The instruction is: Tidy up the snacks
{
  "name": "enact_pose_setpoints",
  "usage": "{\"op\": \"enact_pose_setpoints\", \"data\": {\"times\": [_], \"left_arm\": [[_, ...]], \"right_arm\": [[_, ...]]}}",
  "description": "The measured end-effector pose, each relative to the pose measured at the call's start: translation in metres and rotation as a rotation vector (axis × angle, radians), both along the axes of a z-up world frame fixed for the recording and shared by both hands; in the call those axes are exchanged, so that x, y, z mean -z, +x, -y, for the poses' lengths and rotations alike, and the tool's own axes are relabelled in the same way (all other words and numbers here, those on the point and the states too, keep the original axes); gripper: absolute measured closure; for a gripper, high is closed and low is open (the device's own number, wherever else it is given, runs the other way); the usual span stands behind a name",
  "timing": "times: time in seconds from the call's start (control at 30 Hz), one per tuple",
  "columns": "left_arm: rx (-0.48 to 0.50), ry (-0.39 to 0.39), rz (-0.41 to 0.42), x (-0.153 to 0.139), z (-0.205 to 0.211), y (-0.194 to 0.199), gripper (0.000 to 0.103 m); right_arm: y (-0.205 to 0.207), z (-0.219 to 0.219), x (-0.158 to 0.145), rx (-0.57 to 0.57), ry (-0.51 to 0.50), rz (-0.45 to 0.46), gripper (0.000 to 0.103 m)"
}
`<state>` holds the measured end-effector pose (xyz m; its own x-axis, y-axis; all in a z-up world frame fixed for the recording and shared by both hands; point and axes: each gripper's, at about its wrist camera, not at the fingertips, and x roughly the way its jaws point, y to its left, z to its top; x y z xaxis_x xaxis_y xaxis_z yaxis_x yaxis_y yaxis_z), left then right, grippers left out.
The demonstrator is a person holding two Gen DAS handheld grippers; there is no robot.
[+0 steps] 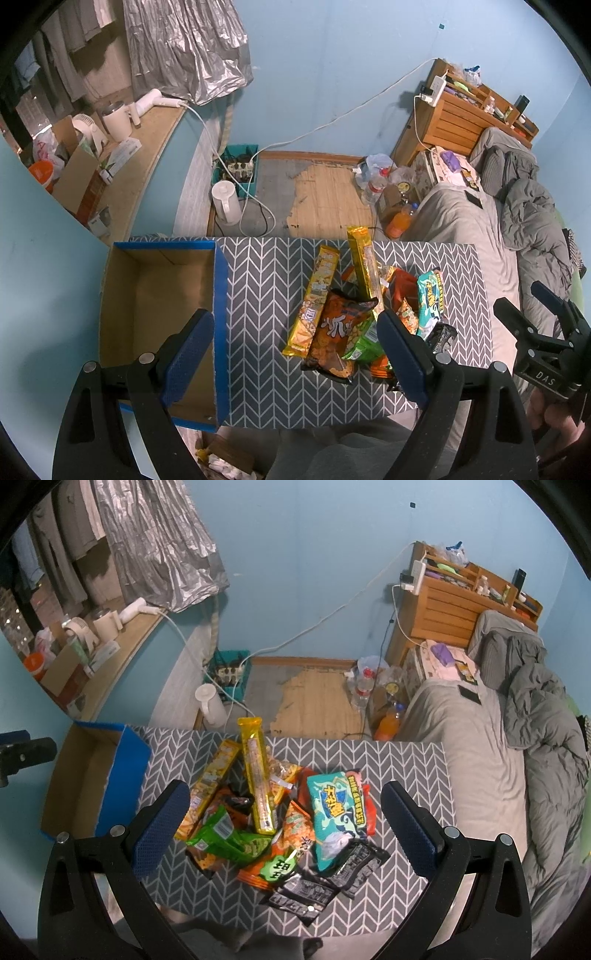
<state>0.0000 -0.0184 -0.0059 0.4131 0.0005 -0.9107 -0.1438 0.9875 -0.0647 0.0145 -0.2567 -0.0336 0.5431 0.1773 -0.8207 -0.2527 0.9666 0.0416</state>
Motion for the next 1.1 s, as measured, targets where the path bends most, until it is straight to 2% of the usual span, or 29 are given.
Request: {"op": "enact_pose_setpoints", "data": {"times": [0.73, 1.1], "left_arm": [[-0.002, -0.017, -0.019, 0.004, 0.004, 0.000, 0.012], [0.031, -0.071, -0.087, 0.035, 0.010, 0.003, 0.012]], "right_arm": [[0.007, 0.002, 0.002, 0.009, 0.001, -0.024, 0.002], [0.012, 0.026, 0.011, 0.063, -0.022, -0.045, 0.002]]}}
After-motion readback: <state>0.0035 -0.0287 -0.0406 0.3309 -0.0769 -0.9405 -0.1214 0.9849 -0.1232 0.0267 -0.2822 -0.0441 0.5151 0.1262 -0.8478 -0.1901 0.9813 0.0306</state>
